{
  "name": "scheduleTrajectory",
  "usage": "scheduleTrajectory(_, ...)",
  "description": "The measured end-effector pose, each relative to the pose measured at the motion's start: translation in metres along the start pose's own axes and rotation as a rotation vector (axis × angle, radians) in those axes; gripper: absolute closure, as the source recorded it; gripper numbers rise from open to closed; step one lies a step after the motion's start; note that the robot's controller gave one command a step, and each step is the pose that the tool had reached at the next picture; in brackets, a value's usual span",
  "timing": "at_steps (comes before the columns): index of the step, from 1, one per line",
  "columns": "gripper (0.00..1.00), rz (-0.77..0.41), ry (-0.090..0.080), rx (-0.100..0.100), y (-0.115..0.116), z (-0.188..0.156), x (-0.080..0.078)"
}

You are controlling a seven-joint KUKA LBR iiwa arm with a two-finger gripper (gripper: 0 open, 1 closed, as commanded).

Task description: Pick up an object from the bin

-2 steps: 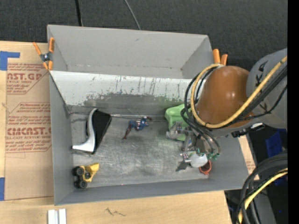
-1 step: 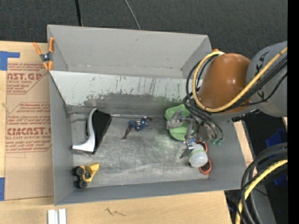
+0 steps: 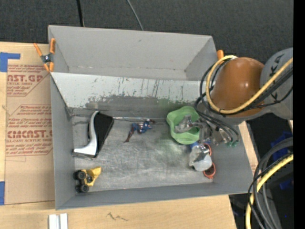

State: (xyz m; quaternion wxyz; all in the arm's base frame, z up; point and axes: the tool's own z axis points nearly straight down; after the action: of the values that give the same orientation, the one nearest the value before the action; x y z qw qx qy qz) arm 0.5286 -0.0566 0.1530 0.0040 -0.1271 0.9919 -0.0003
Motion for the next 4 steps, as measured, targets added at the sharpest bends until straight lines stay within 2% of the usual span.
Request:
scheduleTrajectory(1, 0.00, -0.063, 0.010, -0.002, -0.015, -0.006, -0.007)
scheduleTrajectory(2, 0.00, -0.127, -0.003, 0.002, -0.015, 0.038, -0.035)
scheduleTrajectory(3, 1.00, 0.028, 0.016, -0.010, -0.050, 0.074, -0.048)
scheduleTrajectory(4, 1.00, 0.028, 0.016, -0.010, -0.050, 0.074, -0.048)
